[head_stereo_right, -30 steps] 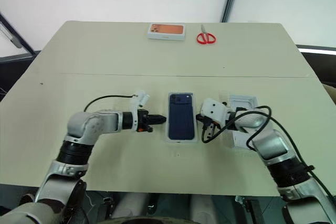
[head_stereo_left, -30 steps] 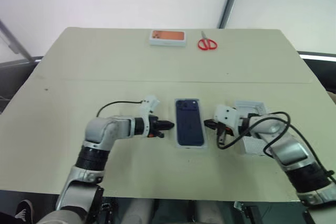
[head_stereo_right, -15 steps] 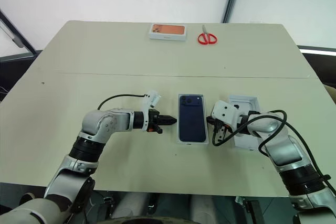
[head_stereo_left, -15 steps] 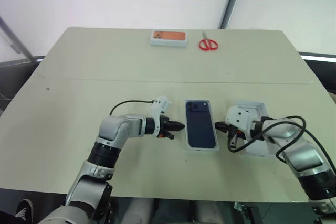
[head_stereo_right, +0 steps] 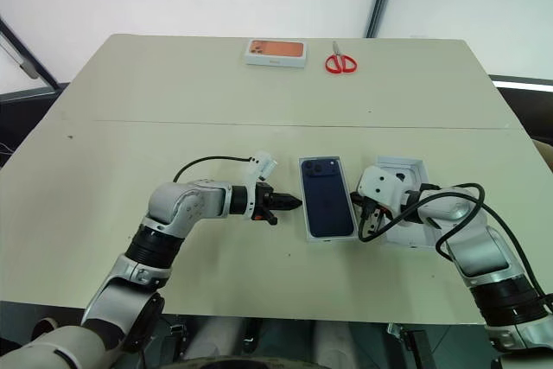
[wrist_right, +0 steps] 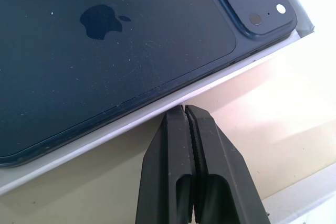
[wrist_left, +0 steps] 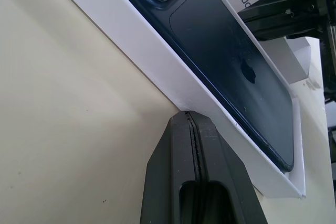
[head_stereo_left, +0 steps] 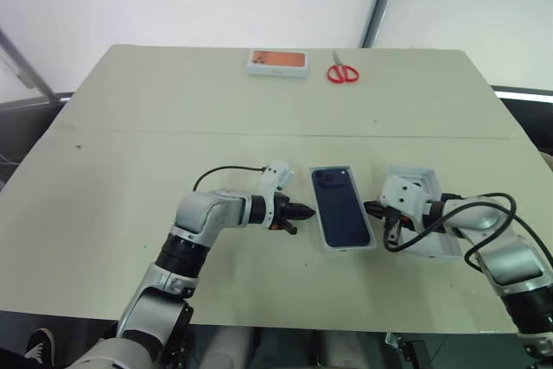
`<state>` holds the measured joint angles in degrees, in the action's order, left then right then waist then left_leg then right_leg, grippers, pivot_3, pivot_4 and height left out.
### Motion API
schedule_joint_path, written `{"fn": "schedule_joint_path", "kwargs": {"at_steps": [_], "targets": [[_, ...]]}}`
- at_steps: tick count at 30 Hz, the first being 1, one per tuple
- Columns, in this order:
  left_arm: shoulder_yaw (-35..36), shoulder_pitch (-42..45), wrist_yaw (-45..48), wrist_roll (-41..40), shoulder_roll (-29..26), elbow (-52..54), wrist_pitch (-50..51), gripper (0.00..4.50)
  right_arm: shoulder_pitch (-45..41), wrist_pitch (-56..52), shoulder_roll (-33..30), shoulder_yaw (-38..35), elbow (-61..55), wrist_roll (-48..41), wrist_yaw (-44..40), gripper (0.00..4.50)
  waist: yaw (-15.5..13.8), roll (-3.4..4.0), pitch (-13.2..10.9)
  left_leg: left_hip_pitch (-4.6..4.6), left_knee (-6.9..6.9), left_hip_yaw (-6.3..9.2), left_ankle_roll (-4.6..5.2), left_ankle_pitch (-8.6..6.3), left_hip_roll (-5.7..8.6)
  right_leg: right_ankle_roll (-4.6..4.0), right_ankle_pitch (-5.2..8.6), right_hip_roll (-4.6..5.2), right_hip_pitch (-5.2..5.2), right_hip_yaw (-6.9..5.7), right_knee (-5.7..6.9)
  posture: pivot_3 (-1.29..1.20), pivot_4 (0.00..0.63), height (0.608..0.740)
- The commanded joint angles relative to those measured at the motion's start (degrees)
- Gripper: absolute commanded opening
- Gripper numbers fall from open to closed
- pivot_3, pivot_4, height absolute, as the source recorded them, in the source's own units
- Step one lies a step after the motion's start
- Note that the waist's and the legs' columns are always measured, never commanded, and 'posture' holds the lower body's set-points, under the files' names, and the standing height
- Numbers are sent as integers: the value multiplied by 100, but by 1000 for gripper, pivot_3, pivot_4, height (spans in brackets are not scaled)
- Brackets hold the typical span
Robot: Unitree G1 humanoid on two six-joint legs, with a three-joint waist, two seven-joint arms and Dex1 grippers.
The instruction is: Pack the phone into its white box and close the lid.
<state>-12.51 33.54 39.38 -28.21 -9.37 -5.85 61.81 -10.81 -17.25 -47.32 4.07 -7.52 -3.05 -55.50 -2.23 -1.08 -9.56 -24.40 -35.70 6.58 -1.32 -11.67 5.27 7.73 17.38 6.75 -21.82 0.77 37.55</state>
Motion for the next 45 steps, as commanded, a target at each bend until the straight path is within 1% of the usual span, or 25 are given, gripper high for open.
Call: {"fn": "schedule_joint_path", "kwargs": {"at_steps": [1, 11, 17, 20, 29, 34, 37, 40, 42, 43, 45], "targets": [[-204, 59, 61, 92, 72, -82, -147, 0, 61, 39, -64, 74, -206, -42, -126, 66, 0, 0, 0, 0, 0, 0, 0, 0, 0, 0, 0, 0, 0, 0, 0, 0, 150, 740], [-137, 64, 75, 121, 123, -115, -172, 0, 120, -146, -119, 59, -343, -193, -285, 66, 3, 0, 0, 0, 0, 1, 0, 0, 0, 0, 0, 0, 0, -1, 0, 0, 150, 740], [-180, 12, 121, 199, 71, -58, -206, 0, 84, -22, -90, 99, -244, -7, -139, 66, 9, 0, 0, 1, 0, 1, 0, 0, -1, 0, 0, 0, 1, -1, 0, 0, 150, 740], [-76, 29, 69, 214, 71, -93, -220, 0, 80, 7, -118, 95, -203, 33, -146, 66, 10, 0, 0, 1, 0, 1, 0, 0, -1, 0, 0, -1, 1, -1, 0, 0, 150, 740], [116, -89, 238, 92, -324, 202, -241, 0, 316, -107, -320, -207, -316, -176, -290, 66, 22, 0, 0, 1, 3, 1, 0, 0, -3, 0, 0, -2, -2, -1, 0, 0, 150, 740], [121, -274, 351, 33, -573, 467, -270, 0, 517, -232, -400, -521, -369, -447, -296, 66, 21, 0, 0, 1, 4, 1, 1, -1, -4, 0, 0, -2, -2, 0, -1, 0, 150, 740], [137, -362, 456, 52, -745, 633, -505, 0, 694, -112, -562, -655, -282, -388, -264, 66, 14, 0, 0, 1, 3, 0, 1, -1, -4, 0, 0, -2, -2, 0, -1, 0, 150, 740], [331, -405, 630, -102, -857, 820, -729, 0, 848, -92, -670, -807, -317, -452, -272, 66, 6, 0, -1, 0, 3, 0, 2, -2, -4, 0, 0, -1, -2, 0, -2, 0, 150, 740], [404, -443, 740, -171, -913, 914, -891, 0, 873, -109, -658, -844, -399, -510, -246, 66, 13, -1, -2, 0, 3, 0, 2, -2, -4, -1, 0, -1, -2, 0, -3, 0, 150, 740], [468, -470, 792, -146, -971, 944, -1073, 0, 852, -251, -590, -894, -524, -642, -220, 66, 15, 0, -2, 0, 3, 0, 2, -2, -5, -1, 0, 0, -2, 1, -3, 0, 150, 740], [671, -464, 928, -286, -1075, 925, -1081, 0, 808, -576, -490, -994, -748, -937, -202, 66, 15, 2, -3, 0, 5, -1, 2, -2, -6, -1, 1, 0, -4, 1, -3, 0, 150, 740]]}}
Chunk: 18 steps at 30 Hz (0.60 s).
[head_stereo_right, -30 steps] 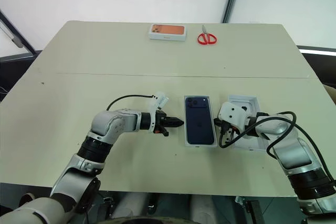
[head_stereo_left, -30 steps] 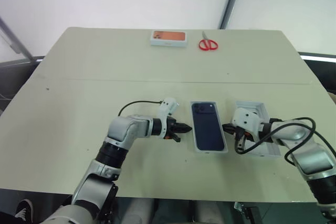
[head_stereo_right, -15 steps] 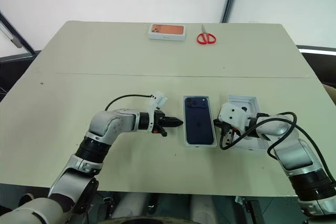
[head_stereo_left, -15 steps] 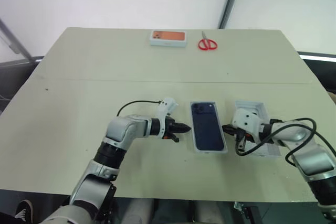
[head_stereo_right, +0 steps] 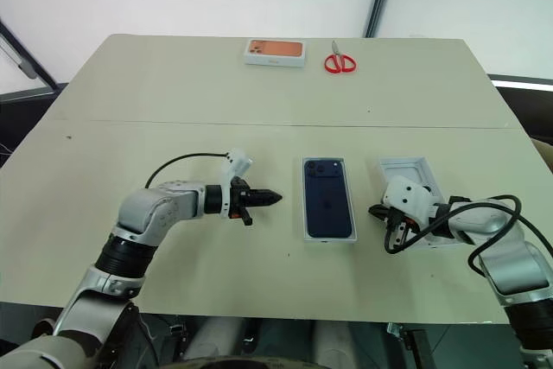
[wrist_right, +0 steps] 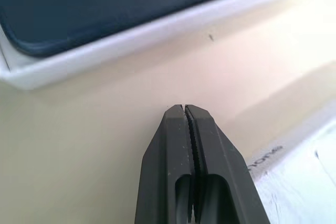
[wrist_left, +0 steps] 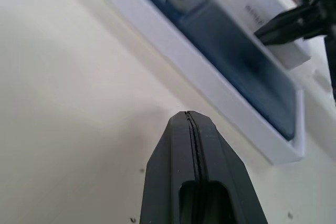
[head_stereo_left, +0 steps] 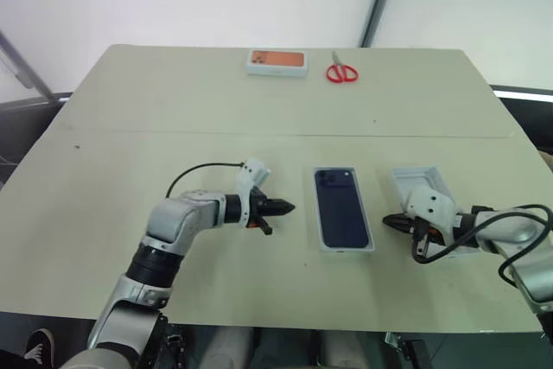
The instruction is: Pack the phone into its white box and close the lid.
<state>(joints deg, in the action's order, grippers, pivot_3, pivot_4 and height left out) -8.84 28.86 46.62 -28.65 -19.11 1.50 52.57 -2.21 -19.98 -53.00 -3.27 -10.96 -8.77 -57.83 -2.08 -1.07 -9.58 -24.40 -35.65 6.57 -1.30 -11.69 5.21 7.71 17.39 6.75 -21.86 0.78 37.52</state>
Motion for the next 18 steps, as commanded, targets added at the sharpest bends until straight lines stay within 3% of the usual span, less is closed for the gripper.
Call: {"fn": "schedule_joint_path", "kwargs": {"at_steps": [1, 4, 10, 11, 18], "targets": [[380, 11, 258, -295, -151, 179, -162, 0, -84, -640, 119, -337, -498, -652, -14, 66, 7, 1, 0, -1, 1, 0, 0, 0, -1, 0, 0, 0, -2, 0, 0, 0, 150, 740], [499, 5, 547, -442, -398, 202, -186, 885, -187, -1103, 211, -511, -698, -1035, 115, 960, 24, 1, -1, -2, 4, 0, 0, 0, -2, 0, 0, -1, -5, 1, 0, 0, 150, 740], [647, -204, 1190, -453, -1002, 222, -859, 4021, -370, -1948, 57, -823, -1083, -1291, 560, 4095, 32, 4, -3, -4, 8, -1, 0, 0, -2, -1, 0, 1, -10, 3, -4, 0, 150, 740], [709, -229, 1283, -489, -1069, 204, -948, 4438, -358, -2072, -34, -836, -1077, -1197, 659, 4455, 30, 4, -3, -5, 8, -1, 0, 0, -2, -2, 0, 1, -10, 3, -4, 0, 150, 740], [905, -529, 2131, -383, -1542, 62, -1989, 4438, -488, -3934, -343, -1156, -1481, -1539, 1267, 4455, 5, 7, -4, -9, 17, -4, 1, 0, -5, -8, 2, 6, -16, 6, -15, 0, 150, 740]]}}
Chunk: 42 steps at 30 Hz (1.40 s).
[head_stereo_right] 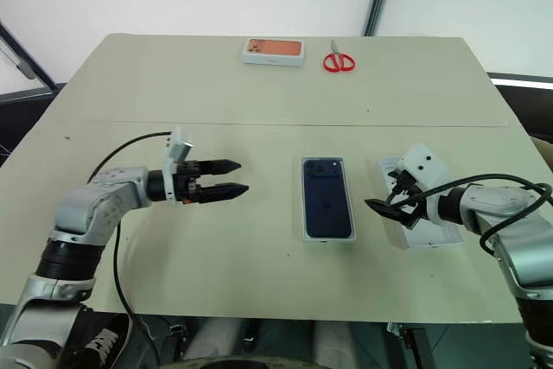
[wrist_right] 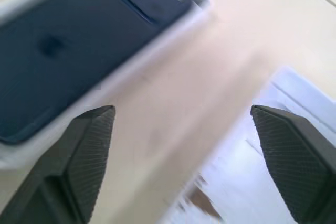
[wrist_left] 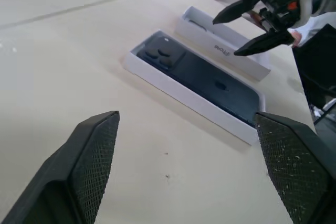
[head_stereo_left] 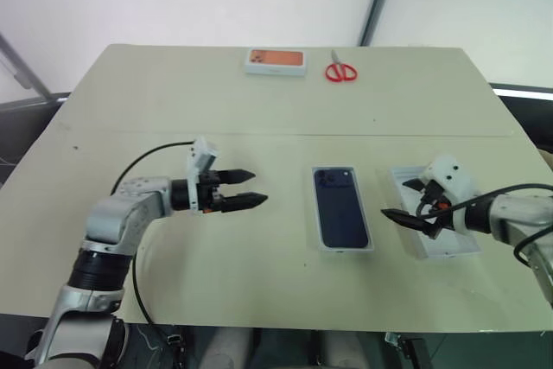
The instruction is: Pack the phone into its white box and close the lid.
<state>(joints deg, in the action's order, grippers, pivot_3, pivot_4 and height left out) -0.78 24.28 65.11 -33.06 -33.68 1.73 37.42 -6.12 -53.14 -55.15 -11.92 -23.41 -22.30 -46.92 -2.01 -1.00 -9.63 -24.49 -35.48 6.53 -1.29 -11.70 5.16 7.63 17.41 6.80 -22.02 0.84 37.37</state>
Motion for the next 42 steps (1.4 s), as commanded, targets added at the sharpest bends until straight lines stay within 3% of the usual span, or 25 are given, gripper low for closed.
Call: {"fn": "schedule_joint_path", "kwargs": {"at_steps": [1, 7, 13, 22, 30, 33, 40, 42], "targets": [[125, -111, 343, 146, -85, 3, -793, 4438, -45, -747, -171, -259, -233, -79, 316, 4455, -5, 0, 0, 0, 0, 0, 0, 0, -1, -1, 0, 1, 0, 0, -3, 0, 150, 740], [104, -259, 668, 733, -135, -485, -2446, 4438, 136, -2104, 228, -239, -896, -190, 1076, 4455, 5, 2, 1, -1, 11, -2, 0, 0, -5, -11, 2, 3, -5, 2, -10, 0, 150, 740], [81, -388, 1058, 560, 23, -559, -2875, 4438, 16, -2710, 445, -103, -1444, -78, 1708, 4455, 12, 5, -1, -3, 18, -14, 0, 1, -7, -2, -5, 1, -14, 10, -13, 0, 150, 740], [72, -568, 1194, 274, 24, -372, -2526, 4438, -212, -3749, 819, -295, -1818, -226, 2001, 4455, 29, 5, -1, -2, 19, -12, 1, 1, -8, 0, -5, -3, -14, 8, -11, 0, 150, 740], [-1, -652, 1200, 188, 102, -149, -2303, 4438, -247, -3933, 897, -178, -1892, -244, 2113, 4455, 137, 6, -1, -2, 19, -10, 2, 1, -5, 1, -6, -5, -12, 5, -9, 0, 150, 740], [-18, -664, 1156, 194, 148, -91, -2281, 4500, -184, -3936, 994, -150, -1901, -241, 2194, 3632, 161, 6, -1, -2, 23, -11, 2, 2, -7, 1, -6, -5, -15, 6, -7, 0, 150, 740], [-41, -672, 1049, 211, 196, -2, -2271, 4500, -181, -3936, 1262, -2, -1826, -90, 2551, 198, 157, 1, 2, 2, 21, -10, 2, 2, -7, 2, -6, -8, -9, 5, -7, 0, 150, 740], [-38, -686, 1024, 208, 195, 19, -2262, 4500, -179, -3936, 1407, -40, -1816, -90, 2654, 86, 156, -3, 5, 3, 20, -10, 2, 2, -7, 1, -6, -8, -8, 5, -8, 0, 150, 740]]}}
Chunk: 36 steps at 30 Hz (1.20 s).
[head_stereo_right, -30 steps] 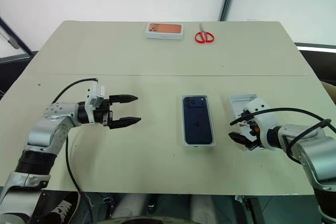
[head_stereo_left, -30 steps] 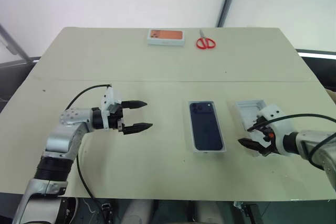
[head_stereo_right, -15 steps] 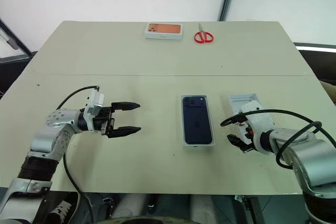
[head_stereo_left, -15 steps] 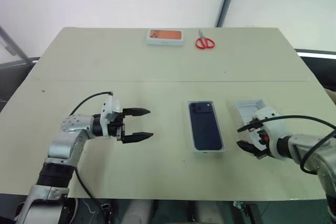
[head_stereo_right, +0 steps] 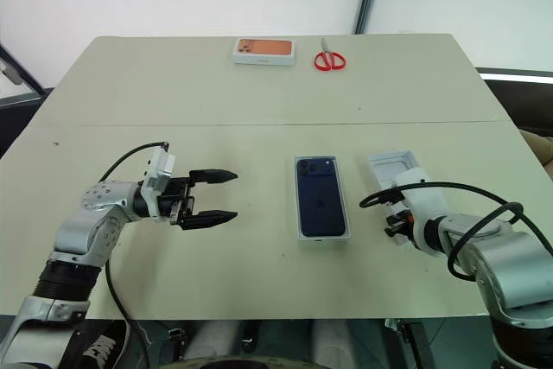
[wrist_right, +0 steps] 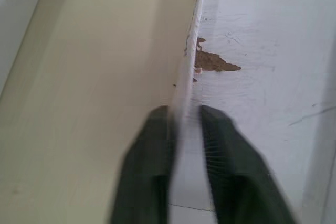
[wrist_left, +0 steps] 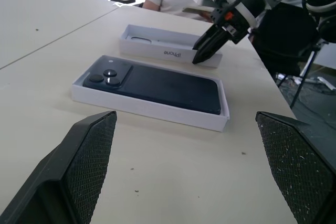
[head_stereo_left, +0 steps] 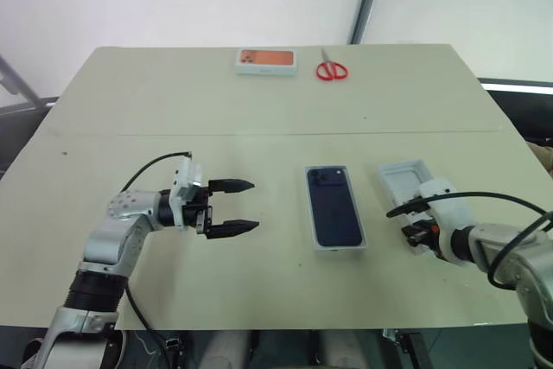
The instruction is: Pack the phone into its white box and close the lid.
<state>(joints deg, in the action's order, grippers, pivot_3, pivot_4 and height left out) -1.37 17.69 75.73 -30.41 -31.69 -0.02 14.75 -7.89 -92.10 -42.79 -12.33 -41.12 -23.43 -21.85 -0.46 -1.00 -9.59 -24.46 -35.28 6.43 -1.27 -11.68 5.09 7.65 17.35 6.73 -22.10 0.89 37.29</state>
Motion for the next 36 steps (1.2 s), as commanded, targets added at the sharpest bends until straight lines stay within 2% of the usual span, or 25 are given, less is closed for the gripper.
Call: {"fn": "schedule_joint_path", "kwargs": {"at_steps": [1, 10, 13, 17, 21, 26, 28, 31, 32, 36], "targets": [[23, -31, -49, -61, -5, 199, 16, 4500, -10, -40, 197, 1, -44, 29, 185, 86, 3, -4, 3, 2, 0, 0, 0, 0, 0, 0, 0, 0, 1, 0, 0, 0, 150, 740], [93, 46, -207, -68, -2, 115, 55, 4500, -816, -40, 706, -301, 103, -129, 354, 86, 42, 6, -3, -1, 7, -1, 0, 0, 0, 0, 0, -2, -9, 2, 4, 0, 150, 740], [174, 141, -419, -60, 32, 21, 138, 4500, -1379, -40, 1424, -830, 178, -527, 296, 86, 51, 5, -4, -2, 7, 0, 0, 0, -1, 1, 0, -4, -10, 2, 4, 0, 150, 740], [237, 264, -687, -3, 65, -119, 160, 4500, -2021, -40, 2017, -1482, 464, -1077, 245, 86, 93, 6, -4, -2, 7, 1, -1, 1, 1, 1, 0, -5, -11, 2, 11, 0, 150, 740], [305, 354, -872, -82, 70, -199, 324, 4500, -2381, -40, 3073, -2106, 957, -2742, 663, 86, 125, 6, -4, -1, 14, 1, -2, 2, 1, 1, 0, -4, -13, 4, 11, 0, 150, 740], [501, 494, -1263, -158, 211, -332, 456, 4500, -2335, -40, 3722, -2406, 1884, -5162, 1883, 86, 138, 10, -6, 0, 14, -2, -6, 5, 0, 1, 0, -4, -23, 12, 25, 0, 150, 740], [566, 509, -1375, -163, 260, -339, 463, 4500, -2132, 154, 3643, -2166, 2084, -6057, 2503, 86, 129, 11, -7, -1, 14, -2, -6, 5, 0, 1, 0, -4, -24, 13, 26, 0, 150, 740], [608, 482, -1455, -199, 285, -235, 545, 4500, -1418, 1547, 2871, -924, 2289, -8363, 3820, 86, 127, 10, -7, -2, 14, -2, -5, 5, 3, 1, 0, 3, -23, 13, 24, 0, 150, 740], [628, 448, -1456, -233, 280, -155, 576, 4500, -1224, 1875, 2715, -617, 2244, -8750, 3962, 86, 142, 10, -7, -3, 14, -5, -5, 5, 4, 1, 0, 5, -24, 16, 23, 0, 150, 740], [719, 345, -1442, -359, 218, 40, 686, 4500, -641, 2655, 2562, 147, 1890, -8957, 3604, 86, 189, 11, -7, 0, 14, -8, -4, 5, -4, 1, 0, -1, -24, 19, 24, 0, 150, 740]]}}
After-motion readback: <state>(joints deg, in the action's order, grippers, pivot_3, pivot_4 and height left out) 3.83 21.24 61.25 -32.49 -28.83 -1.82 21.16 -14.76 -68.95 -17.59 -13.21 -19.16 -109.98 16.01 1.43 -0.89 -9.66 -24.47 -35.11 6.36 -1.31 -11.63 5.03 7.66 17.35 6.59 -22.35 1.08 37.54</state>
